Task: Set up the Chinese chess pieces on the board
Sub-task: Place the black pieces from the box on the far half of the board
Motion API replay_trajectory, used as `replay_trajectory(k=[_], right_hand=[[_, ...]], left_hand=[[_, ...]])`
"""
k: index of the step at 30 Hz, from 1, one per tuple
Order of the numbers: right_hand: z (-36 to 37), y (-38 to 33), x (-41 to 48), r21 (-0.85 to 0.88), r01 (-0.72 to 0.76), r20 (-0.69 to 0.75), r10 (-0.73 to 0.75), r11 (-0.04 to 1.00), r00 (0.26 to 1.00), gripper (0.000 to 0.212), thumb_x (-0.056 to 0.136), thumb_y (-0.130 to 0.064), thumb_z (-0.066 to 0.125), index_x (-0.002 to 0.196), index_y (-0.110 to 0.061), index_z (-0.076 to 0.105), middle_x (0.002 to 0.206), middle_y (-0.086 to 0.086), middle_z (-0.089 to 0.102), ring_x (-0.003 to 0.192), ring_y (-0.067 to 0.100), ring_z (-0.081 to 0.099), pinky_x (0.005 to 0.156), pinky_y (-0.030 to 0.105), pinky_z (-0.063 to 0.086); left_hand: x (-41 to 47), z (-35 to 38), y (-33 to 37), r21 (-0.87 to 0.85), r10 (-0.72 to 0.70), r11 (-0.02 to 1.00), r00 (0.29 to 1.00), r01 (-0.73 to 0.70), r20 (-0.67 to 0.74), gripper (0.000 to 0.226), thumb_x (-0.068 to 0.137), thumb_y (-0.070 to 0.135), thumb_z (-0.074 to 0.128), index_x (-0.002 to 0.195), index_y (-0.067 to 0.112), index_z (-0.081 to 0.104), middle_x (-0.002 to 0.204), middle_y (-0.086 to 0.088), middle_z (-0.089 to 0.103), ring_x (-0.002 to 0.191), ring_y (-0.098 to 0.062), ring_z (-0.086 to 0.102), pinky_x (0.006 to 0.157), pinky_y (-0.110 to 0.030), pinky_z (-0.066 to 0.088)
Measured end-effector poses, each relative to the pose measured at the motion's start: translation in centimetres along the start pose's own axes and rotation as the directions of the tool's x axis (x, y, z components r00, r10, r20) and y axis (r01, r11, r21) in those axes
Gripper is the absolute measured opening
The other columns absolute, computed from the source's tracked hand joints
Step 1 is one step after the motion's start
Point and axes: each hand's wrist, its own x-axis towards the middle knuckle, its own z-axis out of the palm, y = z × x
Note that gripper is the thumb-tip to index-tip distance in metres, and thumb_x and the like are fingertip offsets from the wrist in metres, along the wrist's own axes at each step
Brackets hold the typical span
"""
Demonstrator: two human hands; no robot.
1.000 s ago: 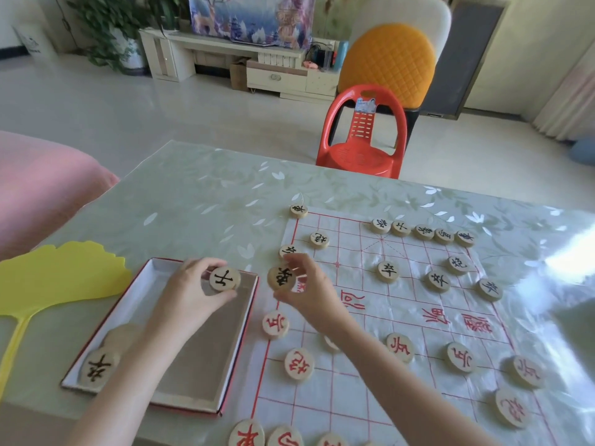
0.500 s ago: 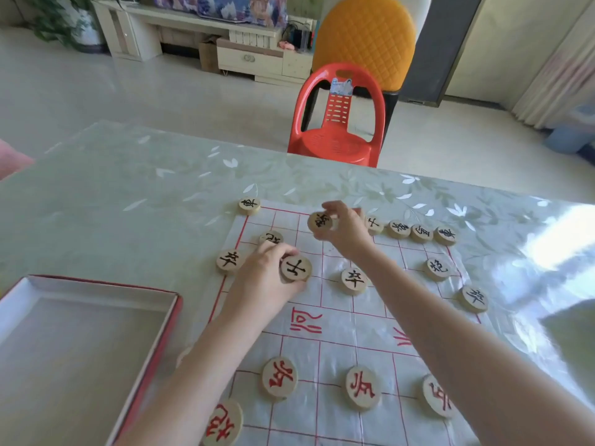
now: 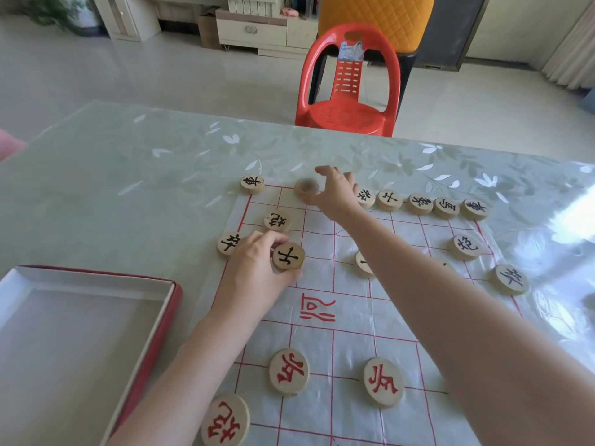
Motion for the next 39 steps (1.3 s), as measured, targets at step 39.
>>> replay_trajectory(k=[39], right_hand=[[-5.4, 6.5, -3.6, 0.29, 0.046, -0.252, 0.03, 0.956, 0.967, 0.037, 0.085, -0.008, 0.05, 0.116, -0.024, 0.061, 0.111, -0.014, 0.062, 0.121, 0.021, 0.042, 0.105, 0.04, 0.034]], left_hand=[[11.9, 5.7, 5.0, 0.266, 0.234, 0.937, 0.972, -0.227, 0.007, 0.041, 0.084, 0.021, 0.063, 0.124, 0.02, 0.053, 0.124, -0.002, 0.057, 0.116, -0.026, 0.041, 0.087, -0.031, 0.031]])
